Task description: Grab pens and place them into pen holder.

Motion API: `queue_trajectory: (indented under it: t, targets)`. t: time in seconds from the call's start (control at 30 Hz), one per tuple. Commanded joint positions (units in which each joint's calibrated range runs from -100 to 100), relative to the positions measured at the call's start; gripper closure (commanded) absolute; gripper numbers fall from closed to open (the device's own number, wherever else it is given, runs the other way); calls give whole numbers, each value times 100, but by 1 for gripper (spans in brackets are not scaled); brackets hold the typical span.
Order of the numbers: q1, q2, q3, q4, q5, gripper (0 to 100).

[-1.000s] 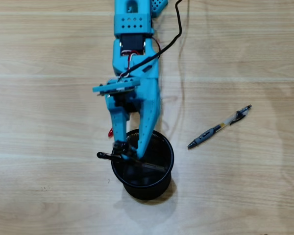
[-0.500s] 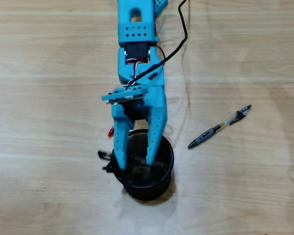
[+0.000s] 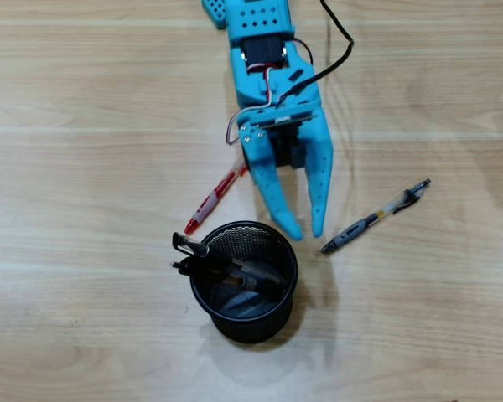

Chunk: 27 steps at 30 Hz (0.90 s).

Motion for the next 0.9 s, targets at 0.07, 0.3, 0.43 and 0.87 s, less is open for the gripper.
queue_trajectory:
  t: [0.07, 0.3, 0.43, 0.87]
  targets:
    - [-607, -1163, 1078, 703, 180, 97]
    - [-1216, -1541, 970, 2555, -53, 97]
    - [-1406, -1516, 420, 3312, -211, 98]
    - [-1561, 155, -2554, 5112, 2009, 97]
